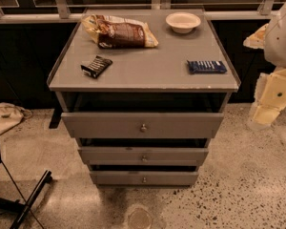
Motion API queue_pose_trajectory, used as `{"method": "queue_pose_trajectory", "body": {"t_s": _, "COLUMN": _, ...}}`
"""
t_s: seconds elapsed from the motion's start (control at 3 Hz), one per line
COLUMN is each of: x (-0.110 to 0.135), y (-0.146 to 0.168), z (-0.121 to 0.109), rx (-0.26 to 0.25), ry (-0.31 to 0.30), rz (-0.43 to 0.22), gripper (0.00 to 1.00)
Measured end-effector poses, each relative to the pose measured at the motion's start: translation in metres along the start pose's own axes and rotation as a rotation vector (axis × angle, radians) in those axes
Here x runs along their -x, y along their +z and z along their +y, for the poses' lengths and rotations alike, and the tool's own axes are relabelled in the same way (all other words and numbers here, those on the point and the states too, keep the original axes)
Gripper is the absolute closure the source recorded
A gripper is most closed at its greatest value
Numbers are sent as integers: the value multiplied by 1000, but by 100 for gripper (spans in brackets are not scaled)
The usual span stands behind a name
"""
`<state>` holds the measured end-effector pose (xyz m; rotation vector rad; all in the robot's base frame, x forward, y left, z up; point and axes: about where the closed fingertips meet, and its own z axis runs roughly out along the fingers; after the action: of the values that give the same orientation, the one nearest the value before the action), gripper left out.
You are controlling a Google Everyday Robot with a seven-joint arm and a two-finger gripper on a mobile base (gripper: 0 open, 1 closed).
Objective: Open middle drawer
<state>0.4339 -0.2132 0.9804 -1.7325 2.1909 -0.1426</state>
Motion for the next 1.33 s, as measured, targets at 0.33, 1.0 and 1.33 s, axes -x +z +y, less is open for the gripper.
{"method": "queue_pose_trajectory", "body": {"t_s": 0.33, "x": 3, "y": -1, "z": 29, "rx": -42, "ry": 65, "rz": -63, "gripper": 0}}
{"method": "queue_pose_trajectory", "body": {"t_s": 1.0, "x": -41, "y": 118, "z": 110, "rx": 63, "ry": 409, "rz": -318, "gripper": 0}}
{"method": "queue_pose_trajectory", "body": {"t_s": 1.33, "x": -39, "y": 194, "z": 117, "rx": 111, "ry": 547, "rz": -520, "gripper": 0}}
